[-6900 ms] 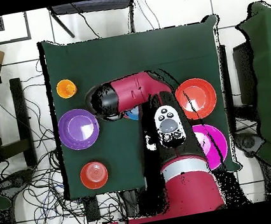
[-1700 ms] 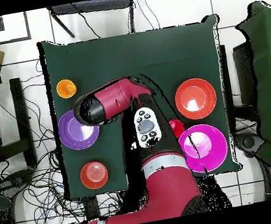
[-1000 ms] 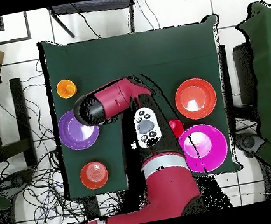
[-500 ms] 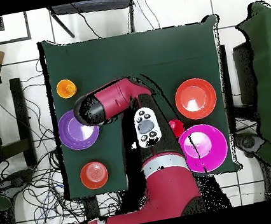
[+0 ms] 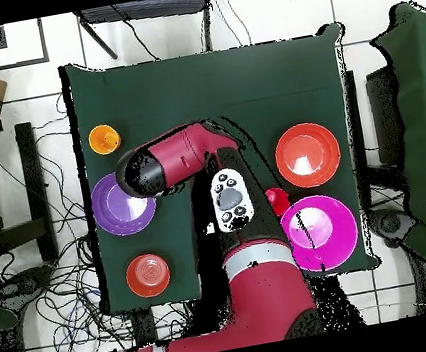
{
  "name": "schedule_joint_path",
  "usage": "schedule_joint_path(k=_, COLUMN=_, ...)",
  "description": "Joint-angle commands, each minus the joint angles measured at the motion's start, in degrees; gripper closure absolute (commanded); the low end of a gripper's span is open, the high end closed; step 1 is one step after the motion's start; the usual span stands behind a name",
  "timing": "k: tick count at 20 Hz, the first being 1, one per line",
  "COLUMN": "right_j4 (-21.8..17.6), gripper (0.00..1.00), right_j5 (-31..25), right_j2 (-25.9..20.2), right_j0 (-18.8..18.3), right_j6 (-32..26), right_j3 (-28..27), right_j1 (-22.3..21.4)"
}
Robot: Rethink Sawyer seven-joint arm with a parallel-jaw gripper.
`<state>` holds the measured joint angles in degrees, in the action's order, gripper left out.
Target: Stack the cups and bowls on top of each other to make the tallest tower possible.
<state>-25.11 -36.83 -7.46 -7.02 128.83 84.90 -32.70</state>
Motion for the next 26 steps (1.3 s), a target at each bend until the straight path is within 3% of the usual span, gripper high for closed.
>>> schedule_joint_path(k=1, right_j4=-5.1, gripper=1.00, right_j5=1.8, right_j2=-2.1, right_j0=-0.3, right_j6=-5.9, right_j3=3.5, right_j1=3.9)
schedule_joint_path(k=26, right_j4=-4.4, gripper=1.00, right_j5=0.5, right_j2=-2.6, right_j0=-1.1, right_j6=-6.9, right_j3=4.1, right_j1=2.9)
